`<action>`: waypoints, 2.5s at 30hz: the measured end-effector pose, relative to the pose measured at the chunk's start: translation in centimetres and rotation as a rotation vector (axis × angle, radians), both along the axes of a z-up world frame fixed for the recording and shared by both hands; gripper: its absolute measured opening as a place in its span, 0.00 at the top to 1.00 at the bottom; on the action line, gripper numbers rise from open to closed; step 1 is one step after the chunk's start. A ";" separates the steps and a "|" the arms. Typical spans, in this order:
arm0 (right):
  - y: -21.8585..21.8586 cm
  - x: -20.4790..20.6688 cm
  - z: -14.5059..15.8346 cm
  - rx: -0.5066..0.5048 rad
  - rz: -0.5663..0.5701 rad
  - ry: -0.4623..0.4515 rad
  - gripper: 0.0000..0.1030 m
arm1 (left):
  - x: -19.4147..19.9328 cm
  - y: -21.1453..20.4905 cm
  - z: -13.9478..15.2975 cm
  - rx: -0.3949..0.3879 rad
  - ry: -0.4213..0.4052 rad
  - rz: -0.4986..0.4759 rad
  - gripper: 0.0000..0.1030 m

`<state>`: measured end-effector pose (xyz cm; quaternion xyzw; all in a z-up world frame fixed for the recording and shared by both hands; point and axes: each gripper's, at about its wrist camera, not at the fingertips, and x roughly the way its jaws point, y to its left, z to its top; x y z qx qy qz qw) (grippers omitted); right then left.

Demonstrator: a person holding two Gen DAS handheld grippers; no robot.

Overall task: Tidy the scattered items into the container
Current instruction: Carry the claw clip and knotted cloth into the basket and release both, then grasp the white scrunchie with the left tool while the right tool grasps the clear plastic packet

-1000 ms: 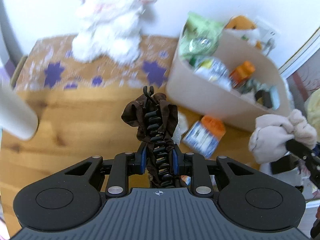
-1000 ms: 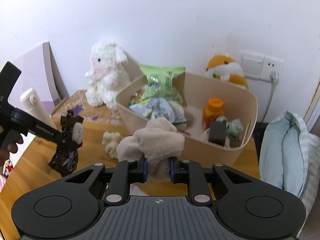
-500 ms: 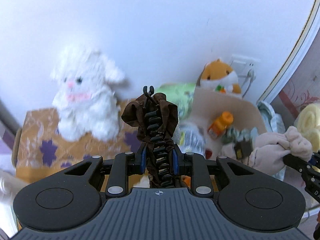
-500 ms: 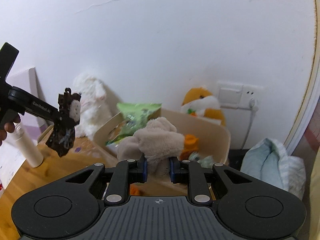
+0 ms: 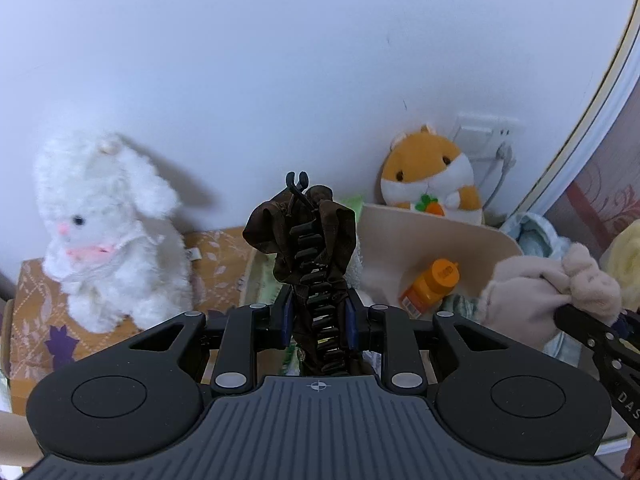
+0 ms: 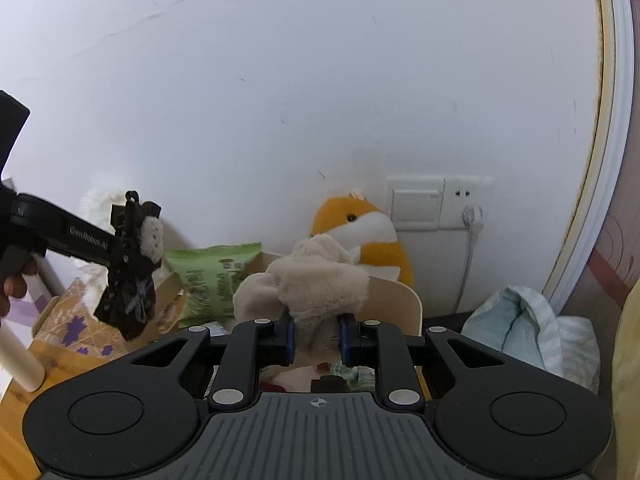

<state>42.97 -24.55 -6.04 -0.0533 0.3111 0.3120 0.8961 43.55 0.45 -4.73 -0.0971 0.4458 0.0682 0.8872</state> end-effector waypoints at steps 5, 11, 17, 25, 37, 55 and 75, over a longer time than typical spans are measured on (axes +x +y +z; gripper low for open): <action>1.0 1.7 -1.8 -0.018 -0.041 0.050 0.82 | 1.2 -1.7 -2.7 0.056 0.035 -0.030 0.76; 2.1 2.7 -4.1 -0.060 -0.057 0.078 0.82 | 2.0 -3.1 -5.1 0.087 0.073 -0.067 0.76; 2.7 3.5 -5.8 -0.101 -0.065 0.100 0.80 | 2.2 -4.4 -5.9 0.135 0.080 -0.101 0.74; 2.5 2.8 -5.5 -0.113 -0.030 0.073 0.45 | 0.8 -4.4 -4.8 0.198 0.005 -0.115 0.35; 1.2 -2.0 -2.4 -0.091 0.100 -0.011 0.23 | -3.7 -1.9 -1.9 0.185 -0.060 -0.120 0.31; 0.4 -9.1 -6.7 -0.196 0.450 0.108 0.20 | -9.1 1.0 -8.6 0.260 0.131 -0.343 0.27; 3.9 -9.6 -13.6 -0.458 0.673 0.179 0.23 | -5.4 2.3 -16.4 0.166 0.284 -0.451 0.26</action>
